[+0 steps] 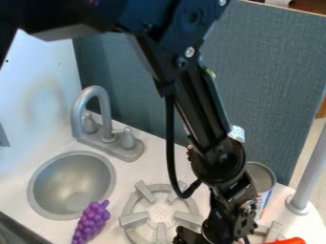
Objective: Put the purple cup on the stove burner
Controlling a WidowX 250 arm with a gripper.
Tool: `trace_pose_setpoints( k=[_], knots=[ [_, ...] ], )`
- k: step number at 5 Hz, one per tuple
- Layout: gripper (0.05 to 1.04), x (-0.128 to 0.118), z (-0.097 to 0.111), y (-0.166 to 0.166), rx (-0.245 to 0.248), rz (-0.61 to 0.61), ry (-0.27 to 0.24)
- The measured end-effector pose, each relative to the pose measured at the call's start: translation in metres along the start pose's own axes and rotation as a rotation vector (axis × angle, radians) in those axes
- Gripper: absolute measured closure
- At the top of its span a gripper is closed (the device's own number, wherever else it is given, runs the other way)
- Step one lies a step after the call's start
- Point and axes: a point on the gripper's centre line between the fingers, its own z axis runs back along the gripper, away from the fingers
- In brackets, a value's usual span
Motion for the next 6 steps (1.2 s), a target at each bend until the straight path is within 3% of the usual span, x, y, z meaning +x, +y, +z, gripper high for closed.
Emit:
trace_pose_setpoints(
  k=[2,3,4,5,6],
  knots=[
    [0.790,0.003,-0.003,-0.009,-0.069,-0.066,-0.047],
    [0.954,-0.004,-0.006,-0.005,-0.091,-0.077,-0.033],
    [0.995,-0.009,-0.004,0.001,-0.097,-0.077,-0.036],
    [0.996,-0.013,0.025,0.013,-0.049,-0.036,-0.112],
    [0.996,-0.012,0.055,0.017,-0.051,-0.036,-0.181]
  ],
)
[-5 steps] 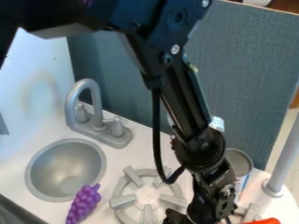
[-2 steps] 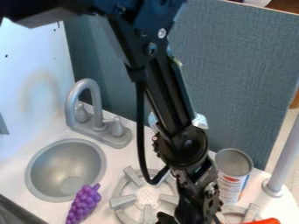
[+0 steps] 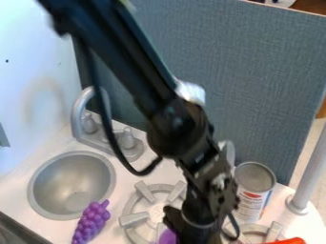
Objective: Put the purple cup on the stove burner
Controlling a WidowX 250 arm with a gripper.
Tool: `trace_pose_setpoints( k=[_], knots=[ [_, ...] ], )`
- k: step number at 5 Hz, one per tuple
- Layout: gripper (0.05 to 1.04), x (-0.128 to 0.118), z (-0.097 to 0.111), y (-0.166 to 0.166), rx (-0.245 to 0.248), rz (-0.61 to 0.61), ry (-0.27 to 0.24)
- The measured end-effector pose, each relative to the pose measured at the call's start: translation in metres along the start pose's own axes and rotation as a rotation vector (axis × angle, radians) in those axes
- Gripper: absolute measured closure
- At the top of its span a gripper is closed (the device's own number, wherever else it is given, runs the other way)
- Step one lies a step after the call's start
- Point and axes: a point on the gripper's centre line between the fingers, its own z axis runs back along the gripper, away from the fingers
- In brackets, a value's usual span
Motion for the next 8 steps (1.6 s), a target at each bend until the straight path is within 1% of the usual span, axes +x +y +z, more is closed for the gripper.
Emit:
trace_pose_setpoints(
  k=[1,2,3,4,5,6,7,8],
  knots=[
    [0.996,0.010,0.020,0.027,0.047,0.092,-0.028],
    [0.996,0.031,0.027,0.052,0.153,0.158,-0.034],
    [0.996,0.038,0.025,0.078,0.137,0.253,-0.009],
    [0.996,0.035,0.026,0.088,0.146,0.291,0.016],
    [0.996,0.036,0.015,0.098,0.132,0.303,0.090],
    [0.996,0.043,0.005,0.098,0.073,0.330,0.139],
    [0.996,0.054,-0.010,0.096,0.042,0.348,0.170],
    [0.996,0.060,-0.029,0.102,0.036,0.361,0.185]
  ],
)
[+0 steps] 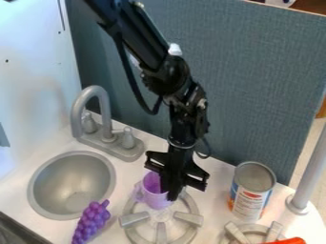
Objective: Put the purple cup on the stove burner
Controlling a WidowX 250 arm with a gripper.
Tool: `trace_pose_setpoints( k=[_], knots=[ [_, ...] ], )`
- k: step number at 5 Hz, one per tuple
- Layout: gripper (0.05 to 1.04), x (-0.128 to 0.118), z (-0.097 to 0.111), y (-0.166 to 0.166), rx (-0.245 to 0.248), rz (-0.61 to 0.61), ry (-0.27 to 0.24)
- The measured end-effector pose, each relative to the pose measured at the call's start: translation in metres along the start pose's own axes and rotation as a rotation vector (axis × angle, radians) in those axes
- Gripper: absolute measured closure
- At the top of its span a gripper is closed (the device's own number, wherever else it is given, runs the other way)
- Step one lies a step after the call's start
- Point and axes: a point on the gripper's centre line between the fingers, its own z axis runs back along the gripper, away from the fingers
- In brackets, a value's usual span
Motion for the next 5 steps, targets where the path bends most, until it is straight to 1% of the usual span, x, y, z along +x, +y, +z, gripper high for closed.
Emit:
trace_pose_setpoints(
  k=[1,2,3,5],
  knots=[
    [0.996,0.007,-0.011,0.002,0.021,-0.002,-0.014],
    [0.996,0.010,-0.014,0.000,0.024,-0.002,-0.005],
    [0.996,0.007,-0.015,-0.003,0.015,0.004,0.001],
    [0.996,-0.008,-0.015,-0.018,-0.023,-0.049,0.015]
  ],
)
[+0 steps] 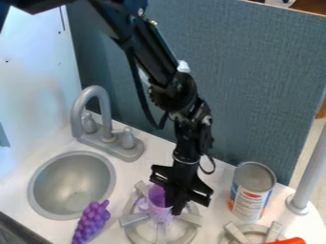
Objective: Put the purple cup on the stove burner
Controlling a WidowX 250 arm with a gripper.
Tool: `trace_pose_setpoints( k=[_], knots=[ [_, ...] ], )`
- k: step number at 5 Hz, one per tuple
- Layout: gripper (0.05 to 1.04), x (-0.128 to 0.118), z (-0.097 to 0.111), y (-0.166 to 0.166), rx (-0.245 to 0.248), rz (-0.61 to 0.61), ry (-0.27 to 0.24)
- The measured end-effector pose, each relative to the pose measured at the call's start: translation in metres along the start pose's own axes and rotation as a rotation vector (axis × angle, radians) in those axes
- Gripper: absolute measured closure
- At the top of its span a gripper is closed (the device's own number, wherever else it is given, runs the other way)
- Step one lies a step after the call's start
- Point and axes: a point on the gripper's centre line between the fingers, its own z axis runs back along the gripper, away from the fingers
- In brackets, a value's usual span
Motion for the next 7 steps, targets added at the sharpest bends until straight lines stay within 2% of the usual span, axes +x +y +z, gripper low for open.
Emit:
trace_pose_setpoints(
  k=[1,2,3,4,5,6,7],
  knots=[
    [0.965,-0.002,0.001,-0.002,-0.010,-0.003,0.002],
    [0.770,0.001,0.002,-0.003,0.015,0.015,0.011],
    [0.452,-0.007,0.008,-0.001,0.013,0.044,-0.024],
    [0.169,-0.012,0.056,0.003,-0.002,0.064,-0.158],
    [0.075,-0.019,0.074,0.003,-0.024,0.058,-0.197],
    [0.079,-0.020,0.085,-0.003,-0.049,0.035,-0.215],
    [0.080,-0.024,0.086,-0.026,-0.056,-0.027,-0.238]
  ],
)
